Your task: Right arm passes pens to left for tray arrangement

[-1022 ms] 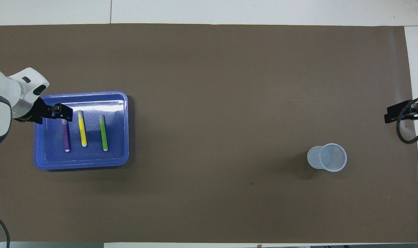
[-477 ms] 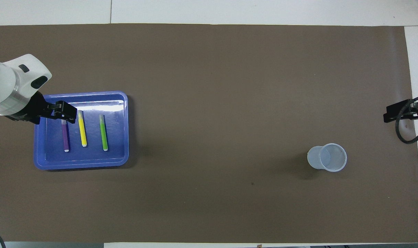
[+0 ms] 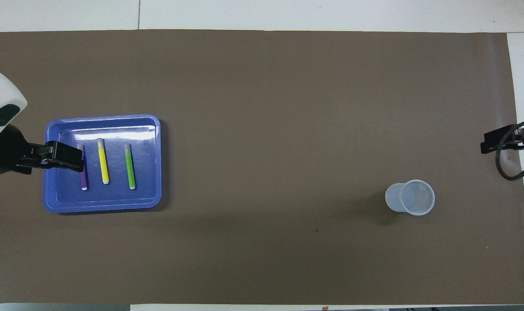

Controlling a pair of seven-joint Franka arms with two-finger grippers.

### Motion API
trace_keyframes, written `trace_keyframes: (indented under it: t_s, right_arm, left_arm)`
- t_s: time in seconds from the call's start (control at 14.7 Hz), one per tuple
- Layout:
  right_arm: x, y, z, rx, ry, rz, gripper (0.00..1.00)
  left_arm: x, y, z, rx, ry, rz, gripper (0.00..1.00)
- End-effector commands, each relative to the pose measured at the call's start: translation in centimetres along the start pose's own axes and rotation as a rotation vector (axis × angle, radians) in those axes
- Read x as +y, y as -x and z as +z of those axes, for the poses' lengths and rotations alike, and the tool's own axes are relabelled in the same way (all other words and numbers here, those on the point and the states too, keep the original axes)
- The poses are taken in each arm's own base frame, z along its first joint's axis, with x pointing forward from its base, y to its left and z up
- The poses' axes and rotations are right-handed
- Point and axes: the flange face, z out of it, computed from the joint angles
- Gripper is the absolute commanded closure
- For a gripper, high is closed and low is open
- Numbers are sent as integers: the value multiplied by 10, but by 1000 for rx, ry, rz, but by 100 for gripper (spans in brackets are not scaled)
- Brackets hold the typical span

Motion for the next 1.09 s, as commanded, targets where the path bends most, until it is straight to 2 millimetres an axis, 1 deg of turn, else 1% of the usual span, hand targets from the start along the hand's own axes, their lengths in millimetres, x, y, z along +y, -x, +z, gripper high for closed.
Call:
trace_keyframes:
  t_s: [0.0,0.14,0.34,0.55,0.61,0.89,1.02]
  right_arm:
    - [-1,5,-1,6,-16,11,0]
    - [-1,5,-1,5,-16,11,0]
    - [-1,5,-1,6,-16,11,0]
    - [-1,5,-2,8,-16,10,0]
    - [-1,5,-1,5,-16,11,0]
    - [-1,5,-1,6,-16,11,0]
    - [-1,5,0,3,-16,11,0]
  left_arm:
    - [5,-10,6,-11,8,-11,0]
    - [10,-7,8,-25,-2,1,0]
    - [11,-15,16,-33,-1,1,0]
    - [10,-14,12,-27,0,-2,0]
    - [5,-16,11,-18,4,-11,0]
    - [14,-17,10,0,1,-54,0]
    - [11,-18,10,4,3,-60,0]
